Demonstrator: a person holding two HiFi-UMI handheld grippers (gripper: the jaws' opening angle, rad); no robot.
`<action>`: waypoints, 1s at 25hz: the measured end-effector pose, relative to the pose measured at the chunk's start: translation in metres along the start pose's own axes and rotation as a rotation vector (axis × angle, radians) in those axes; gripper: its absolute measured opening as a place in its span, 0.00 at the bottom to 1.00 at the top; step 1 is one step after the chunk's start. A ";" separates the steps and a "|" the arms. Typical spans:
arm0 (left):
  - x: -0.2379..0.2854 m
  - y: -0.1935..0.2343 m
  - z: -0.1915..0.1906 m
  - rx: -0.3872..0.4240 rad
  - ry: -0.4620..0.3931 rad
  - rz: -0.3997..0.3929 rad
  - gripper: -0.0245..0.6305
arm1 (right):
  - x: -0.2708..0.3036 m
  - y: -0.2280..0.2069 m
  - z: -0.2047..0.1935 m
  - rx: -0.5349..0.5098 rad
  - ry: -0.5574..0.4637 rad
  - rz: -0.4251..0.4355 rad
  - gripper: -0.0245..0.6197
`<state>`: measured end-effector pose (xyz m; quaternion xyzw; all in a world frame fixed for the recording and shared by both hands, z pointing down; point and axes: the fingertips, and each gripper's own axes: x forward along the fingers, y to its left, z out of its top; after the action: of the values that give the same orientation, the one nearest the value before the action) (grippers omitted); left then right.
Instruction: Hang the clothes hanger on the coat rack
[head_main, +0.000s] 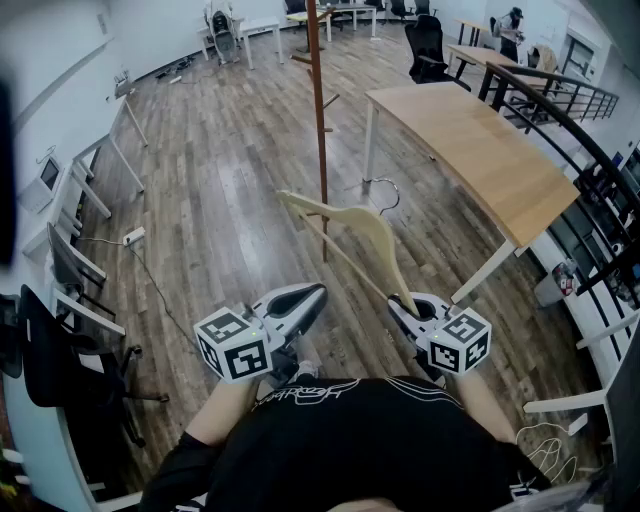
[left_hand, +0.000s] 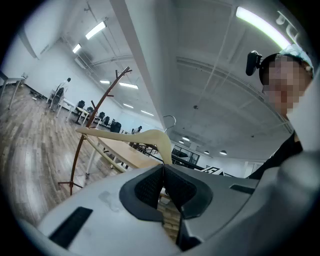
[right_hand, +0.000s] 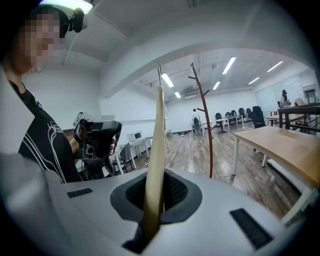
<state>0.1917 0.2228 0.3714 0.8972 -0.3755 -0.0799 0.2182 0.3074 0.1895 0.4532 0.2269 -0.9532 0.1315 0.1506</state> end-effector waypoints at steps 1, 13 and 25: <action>0.000 0.004 0.000 -0.003 0.002 -0.001 0.05 | 0.004 -0.002 0.000 0.002 0.004 -0.003 0.10; -0.014 0.081 0.005 -0.081 0.026 0.014 0.05 | 0.073 -0.010 -0.004 0.065 0.046 -0.005 0.10; -0.046 0.198 0.040 -0.100 0.038 0.064 0.05 | 0.190 -0.012 0.020 0.089 0.112 0.010 0.10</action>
<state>0.0205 0.1185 0.4247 0.8742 -0.3951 -0.0748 0.2723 0.1471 0.0978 0.5026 0.2209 -0.9375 0.1872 0.1929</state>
